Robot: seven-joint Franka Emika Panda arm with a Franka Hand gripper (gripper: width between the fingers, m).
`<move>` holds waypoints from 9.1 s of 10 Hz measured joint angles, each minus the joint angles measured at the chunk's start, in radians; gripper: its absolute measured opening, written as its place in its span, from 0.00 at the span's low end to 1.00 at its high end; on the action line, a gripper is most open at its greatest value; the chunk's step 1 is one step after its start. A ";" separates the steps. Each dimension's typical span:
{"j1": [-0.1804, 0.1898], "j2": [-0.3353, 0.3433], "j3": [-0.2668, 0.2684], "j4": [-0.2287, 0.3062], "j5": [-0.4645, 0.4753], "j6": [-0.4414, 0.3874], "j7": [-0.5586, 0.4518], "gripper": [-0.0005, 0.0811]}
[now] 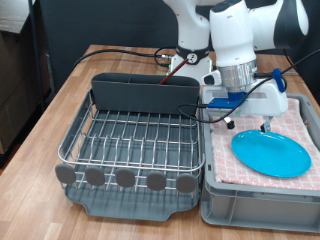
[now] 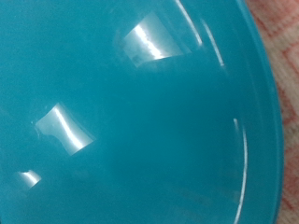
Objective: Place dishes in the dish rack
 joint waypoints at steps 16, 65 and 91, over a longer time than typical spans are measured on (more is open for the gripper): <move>-0.003 0.055 0.025 0.047 0.158 0.042 -0.131 0.04; -0.004 -0.381 -0.365 0.278 -1.727 -0.911 0.319 0.03; -0.053 -0.162 -0.595 0.178 -2.071 -0.504 0.426 0.03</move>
